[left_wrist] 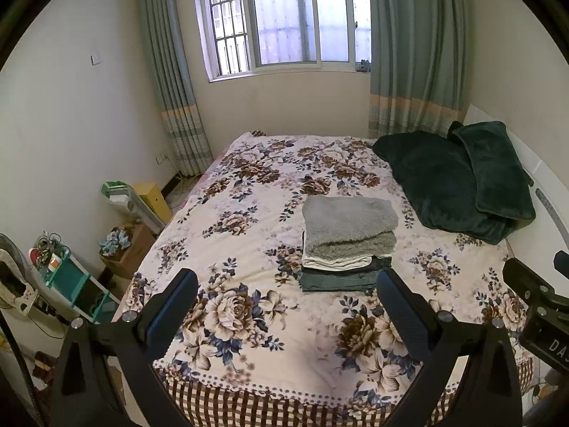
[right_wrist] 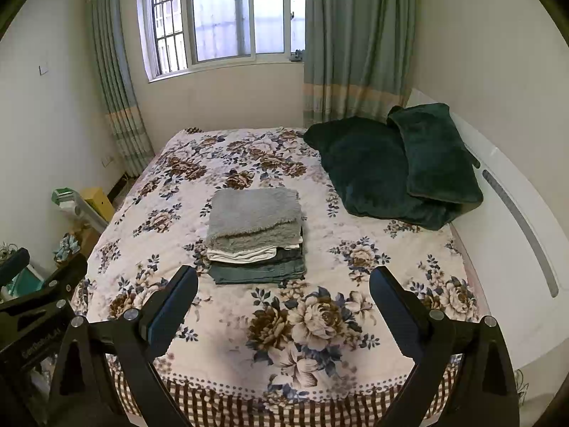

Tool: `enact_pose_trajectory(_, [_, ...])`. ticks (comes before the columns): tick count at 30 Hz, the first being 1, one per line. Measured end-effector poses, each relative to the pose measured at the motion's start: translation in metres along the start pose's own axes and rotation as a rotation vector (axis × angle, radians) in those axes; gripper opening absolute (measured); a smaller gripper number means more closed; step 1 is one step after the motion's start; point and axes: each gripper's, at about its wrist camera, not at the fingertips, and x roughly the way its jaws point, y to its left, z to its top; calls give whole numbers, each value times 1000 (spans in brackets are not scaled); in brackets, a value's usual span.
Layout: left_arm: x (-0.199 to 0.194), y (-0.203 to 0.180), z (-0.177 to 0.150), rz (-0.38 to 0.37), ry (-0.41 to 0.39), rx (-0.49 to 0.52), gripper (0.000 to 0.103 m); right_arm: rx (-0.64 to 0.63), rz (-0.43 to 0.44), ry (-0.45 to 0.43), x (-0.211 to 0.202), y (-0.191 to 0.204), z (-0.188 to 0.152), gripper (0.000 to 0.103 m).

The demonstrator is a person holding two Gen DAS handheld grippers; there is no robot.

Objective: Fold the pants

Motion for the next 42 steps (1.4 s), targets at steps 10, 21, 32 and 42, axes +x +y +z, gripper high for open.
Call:
enact_pose_trajectory(10, [0, 5, -1, -6, 2, -5, 103, -5, 1, 5, 8, 10, -4, 99])
enact_pose_trajectory(21, [-1, 8, -2, -1, -6, -5, 103, -6, 9, -8, 11, 24, -4, 99])
enact_pose_trajectory(32, [-2, 9, -1, -9, 3, -4, 103, -8, 9, -8, 11, 27, -6, 100])
enact_pose_trajectory(42, [-3, 8, 2, -12, 8, -7, 103, -1, 13, -2, 10, 25, -6, 100])
